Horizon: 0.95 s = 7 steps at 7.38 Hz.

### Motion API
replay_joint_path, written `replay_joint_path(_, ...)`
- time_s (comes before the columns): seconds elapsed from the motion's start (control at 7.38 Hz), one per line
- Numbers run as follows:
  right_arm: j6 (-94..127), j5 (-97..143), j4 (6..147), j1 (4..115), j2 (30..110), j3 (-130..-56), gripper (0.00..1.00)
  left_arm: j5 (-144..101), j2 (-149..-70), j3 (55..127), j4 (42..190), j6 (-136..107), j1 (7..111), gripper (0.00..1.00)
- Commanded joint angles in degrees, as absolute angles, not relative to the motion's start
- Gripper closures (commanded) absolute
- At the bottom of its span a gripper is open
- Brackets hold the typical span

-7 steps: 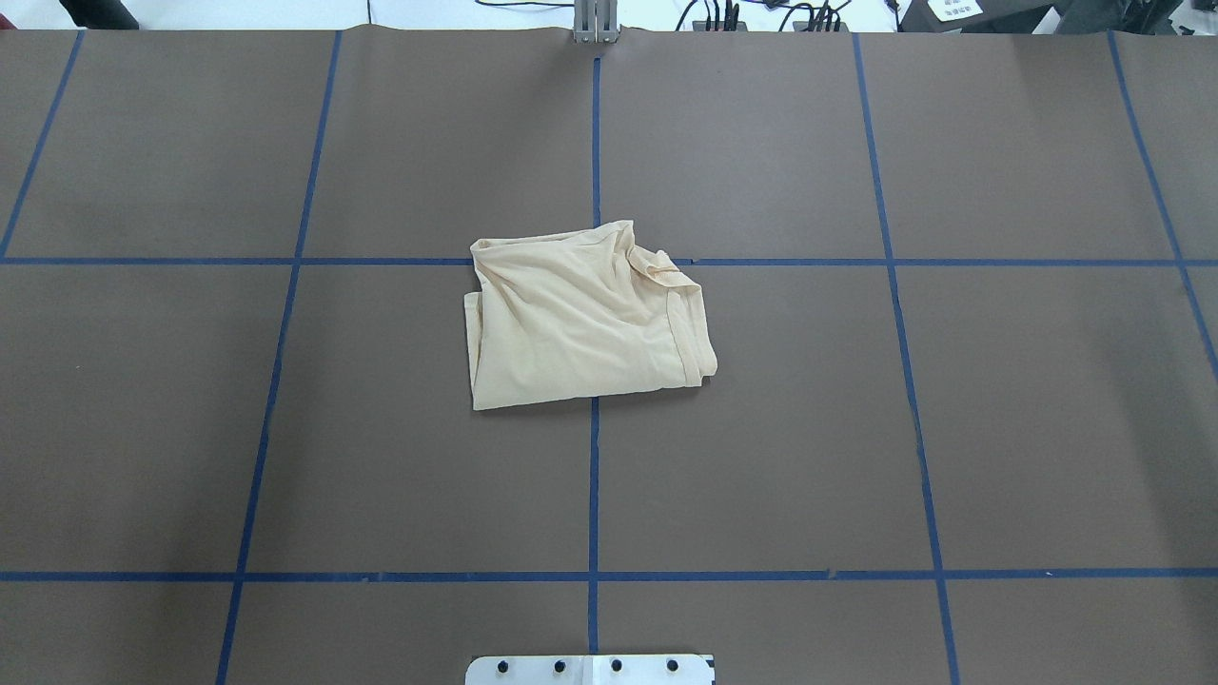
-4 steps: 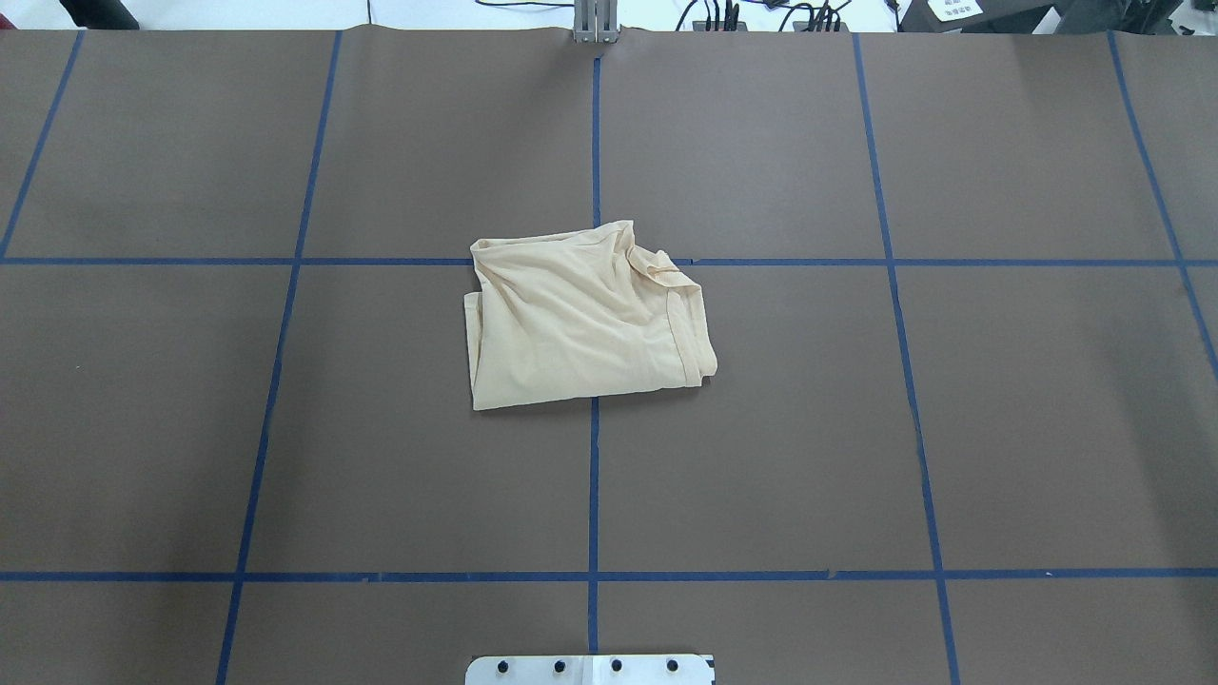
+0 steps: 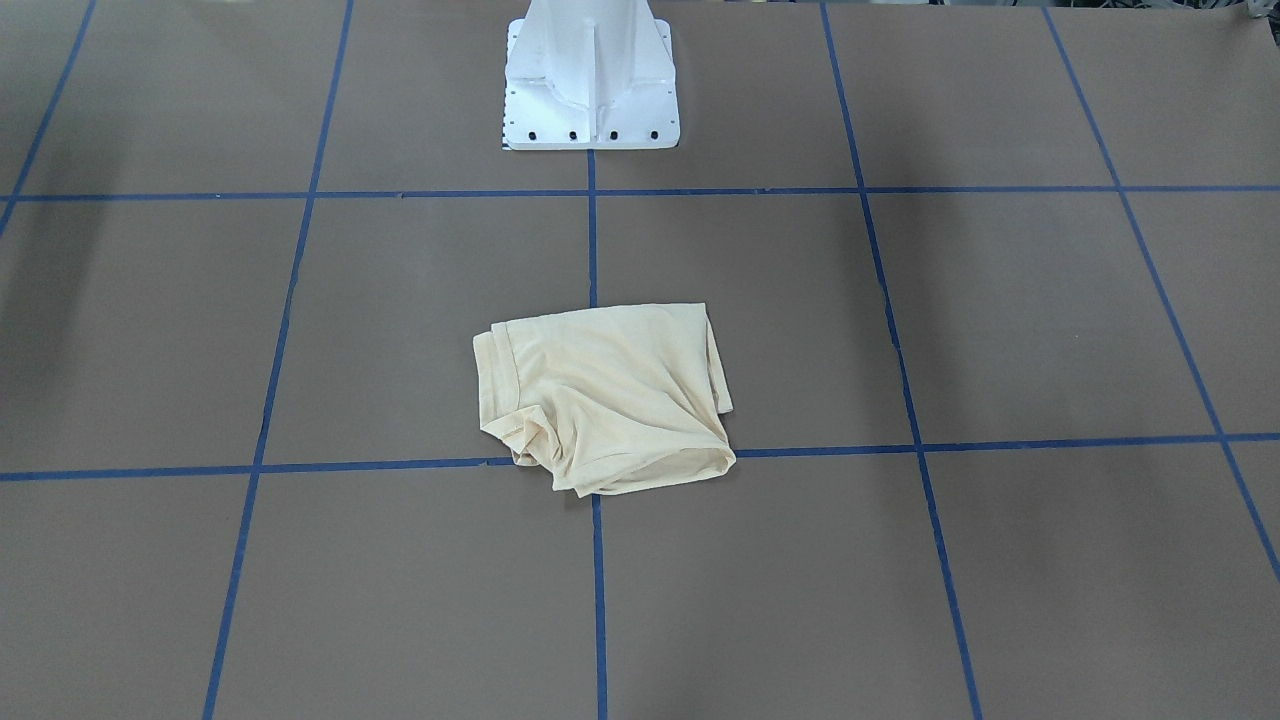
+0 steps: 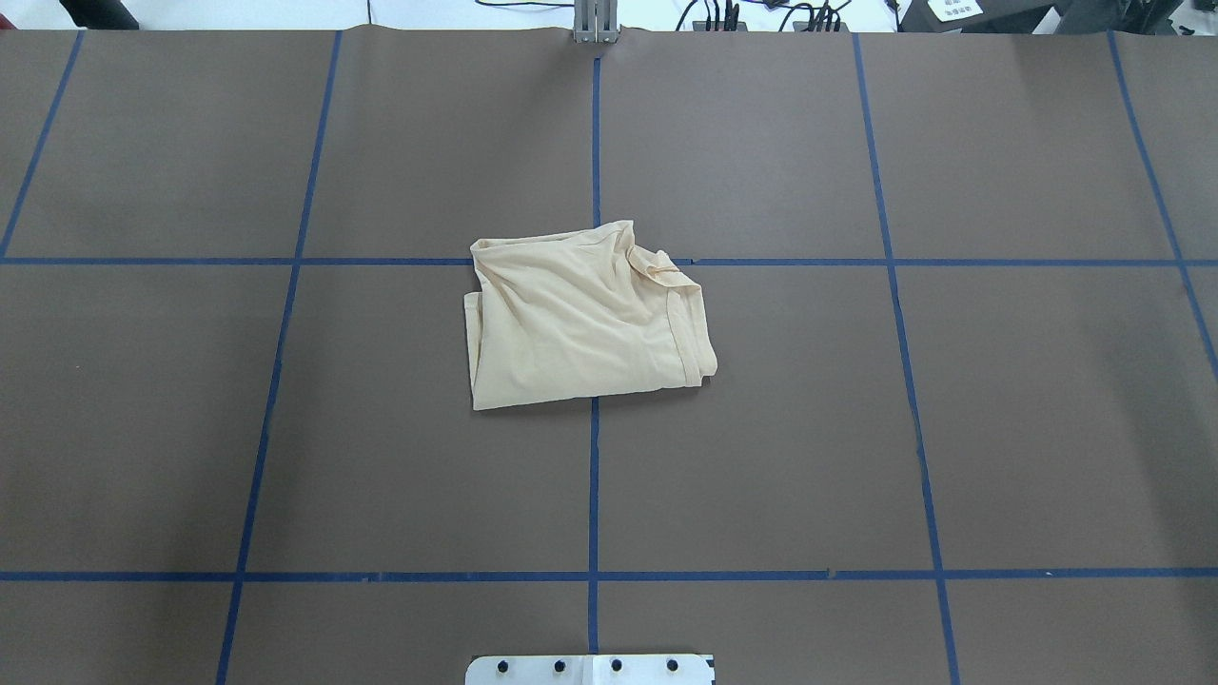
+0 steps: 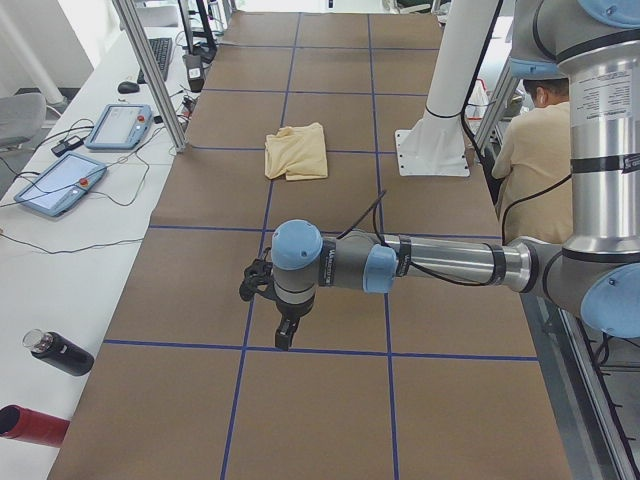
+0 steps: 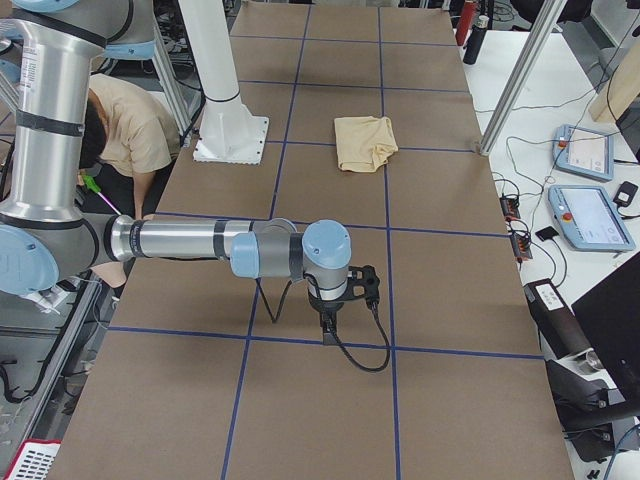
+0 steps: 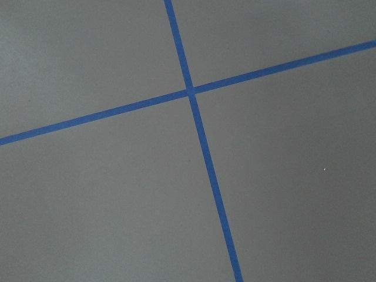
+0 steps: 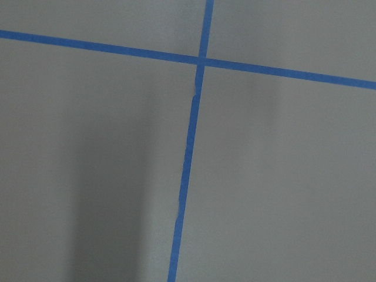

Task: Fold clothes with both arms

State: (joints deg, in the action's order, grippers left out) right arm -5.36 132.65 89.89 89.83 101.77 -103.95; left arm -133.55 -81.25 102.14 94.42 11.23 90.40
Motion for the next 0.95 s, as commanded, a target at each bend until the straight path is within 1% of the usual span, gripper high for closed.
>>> replay_joint_path(0.0, -5.45, 132.63, 89.82, 89.91, 101.69, -103.8, 0.0, -133.68, -81.04, 102.3, 94.66, 11.34, 90.44, 0.0)
replay_joint_path(0.81, -6.15, 131.75, 89.65, 89.91, 102.31, -103.62, 0.0, -133.86, -81.03, 101.87, 94.75, 11.34, 90.44, 0.0)
